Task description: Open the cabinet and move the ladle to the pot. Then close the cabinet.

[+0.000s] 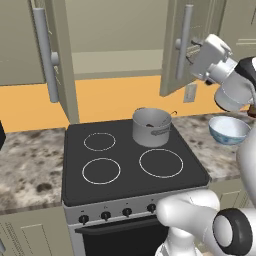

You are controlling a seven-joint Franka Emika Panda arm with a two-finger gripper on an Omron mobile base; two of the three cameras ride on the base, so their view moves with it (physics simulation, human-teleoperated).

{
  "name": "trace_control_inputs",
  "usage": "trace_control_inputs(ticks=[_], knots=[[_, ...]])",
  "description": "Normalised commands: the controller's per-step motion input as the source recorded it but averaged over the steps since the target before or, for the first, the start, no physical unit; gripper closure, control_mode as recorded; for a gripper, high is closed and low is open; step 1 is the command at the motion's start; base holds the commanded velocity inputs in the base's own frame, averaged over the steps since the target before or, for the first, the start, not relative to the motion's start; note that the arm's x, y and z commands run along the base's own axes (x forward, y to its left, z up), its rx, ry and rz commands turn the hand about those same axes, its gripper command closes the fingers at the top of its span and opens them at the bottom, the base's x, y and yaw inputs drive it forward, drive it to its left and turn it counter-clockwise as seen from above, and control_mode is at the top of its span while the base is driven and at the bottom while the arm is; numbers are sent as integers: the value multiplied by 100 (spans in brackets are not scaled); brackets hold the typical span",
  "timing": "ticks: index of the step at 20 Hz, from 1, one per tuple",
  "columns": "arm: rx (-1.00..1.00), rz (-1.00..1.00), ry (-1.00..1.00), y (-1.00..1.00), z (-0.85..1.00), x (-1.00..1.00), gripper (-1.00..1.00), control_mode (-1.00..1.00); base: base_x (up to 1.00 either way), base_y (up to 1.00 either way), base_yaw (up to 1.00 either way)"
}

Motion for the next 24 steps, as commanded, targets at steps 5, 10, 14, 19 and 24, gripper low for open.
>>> trace_control_inputs(ticks=[5, 10, 14, 19, 24], knots=[[0, -5, 14, 20, 0, 94, -100, -100, 0, 0, 0], [3, -6, 19, 15, 0, 100, -100, -100, 0, 0, 0], [5, -6, 12, 8, 0, 94, -100, -100, 0, 0, 0], [8, -7, 0, 0, -1, 79, -100, -100, 0, 0, 0], [9, -7, 0, 0, -13, 66, -100, -100, 0, 0, 0]])
